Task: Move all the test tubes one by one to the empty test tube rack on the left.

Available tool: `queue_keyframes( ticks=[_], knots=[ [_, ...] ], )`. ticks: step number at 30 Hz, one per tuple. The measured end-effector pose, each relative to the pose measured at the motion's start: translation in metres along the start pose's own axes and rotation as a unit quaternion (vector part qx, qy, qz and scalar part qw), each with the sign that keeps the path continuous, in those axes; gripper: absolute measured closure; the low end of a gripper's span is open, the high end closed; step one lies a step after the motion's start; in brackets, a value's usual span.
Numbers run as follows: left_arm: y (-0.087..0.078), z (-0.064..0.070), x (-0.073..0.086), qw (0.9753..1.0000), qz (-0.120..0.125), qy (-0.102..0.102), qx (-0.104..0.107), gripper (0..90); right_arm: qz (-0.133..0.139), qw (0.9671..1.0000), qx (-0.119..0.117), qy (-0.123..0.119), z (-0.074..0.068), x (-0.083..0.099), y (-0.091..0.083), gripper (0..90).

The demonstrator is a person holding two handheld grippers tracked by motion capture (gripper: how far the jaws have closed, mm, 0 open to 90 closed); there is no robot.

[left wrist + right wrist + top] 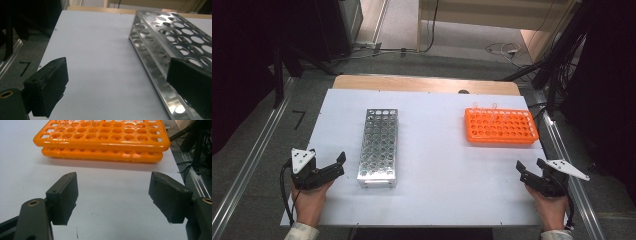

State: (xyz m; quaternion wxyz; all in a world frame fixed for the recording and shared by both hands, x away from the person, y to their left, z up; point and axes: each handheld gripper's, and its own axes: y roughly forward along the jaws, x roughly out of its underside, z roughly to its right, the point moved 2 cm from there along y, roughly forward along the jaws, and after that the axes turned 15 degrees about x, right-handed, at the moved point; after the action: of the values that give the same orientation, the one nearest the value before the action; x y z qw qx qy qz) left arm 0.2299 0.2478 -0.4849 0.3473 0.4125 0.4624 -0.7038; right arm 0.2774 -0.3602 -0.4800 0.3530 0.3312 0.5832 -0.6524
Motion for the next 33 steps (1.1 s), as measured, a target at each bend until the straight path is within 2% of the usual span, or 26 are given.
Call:
queue_keyframes(
  ticks=[2, 3, 4, 6, 12, 17, 23, 30, 33],
  knots=[
    [0.002, -0.006, 0.003, 0.9996, -0.015, -0.025, 0.002, 3.7, -0.002, 1.0, -0.002, -0.001, 0.0, 0.0, 0.001, 22.1],
    [0.002, -0.006, 0.003, 0.9996, -0.015, -0.025, 0.002, 3.7, -0.002, 1.0, -0.002, -0.001, 0.0, 0.0, 0.001, 22.1],
    [0.003, -0.009, 0.004, 0.9991, -0.018, -0.037, 0.006, 3.8, -0.006, 1.0, -0.004, -0.003, 0.0, 0.0, 0.002, 21.8],
    [0.003, -0.01, 0.004, 0.9991, -0.018, -0.039, 0.005, 3.9, -0.007, 1.0, -0.004, -0.004, 0.0, -0.001, 0.002, 21.8],
    [0.003, -0.007, 0.002, 0.9995, -0.013, -0.029, 0.007, 4.8, 0.002, 1.0, -0.006, -0.003, -0.002, -0.006, 0.0, 21.8],
    [0.003, -0.005, 0.002, 0.9994, -0.015, -0.03, 0.013, 4.8, 0.005, 0.9999, -0.007, -0.005, -0.004, -0.009, 0.0, 21.8],
    [0.004, -0.005, 0.002, 0.9994, -0.014, -0.029, 0.016, 4.8, 0.01, 0.9997, -0.014, -0.017, -0.015, -0.017, 0.006, 21.8],
    [0.004, -0.001, 0.002, 0.9995, -0.018, -0.013, 0.021, 4.8, 0.01, 0.9995, -0.019, -0.024, -0.025, -0.025, 0.012, 21.9],
    [0.003, -0.001, 0.002, 0.9996, -0.018, -0.012, 0.021, 4.8, 0.012, 0.9994, -0.021, -0.025, -0.027, -0.027, 0.014, 22.0]
  ],
)
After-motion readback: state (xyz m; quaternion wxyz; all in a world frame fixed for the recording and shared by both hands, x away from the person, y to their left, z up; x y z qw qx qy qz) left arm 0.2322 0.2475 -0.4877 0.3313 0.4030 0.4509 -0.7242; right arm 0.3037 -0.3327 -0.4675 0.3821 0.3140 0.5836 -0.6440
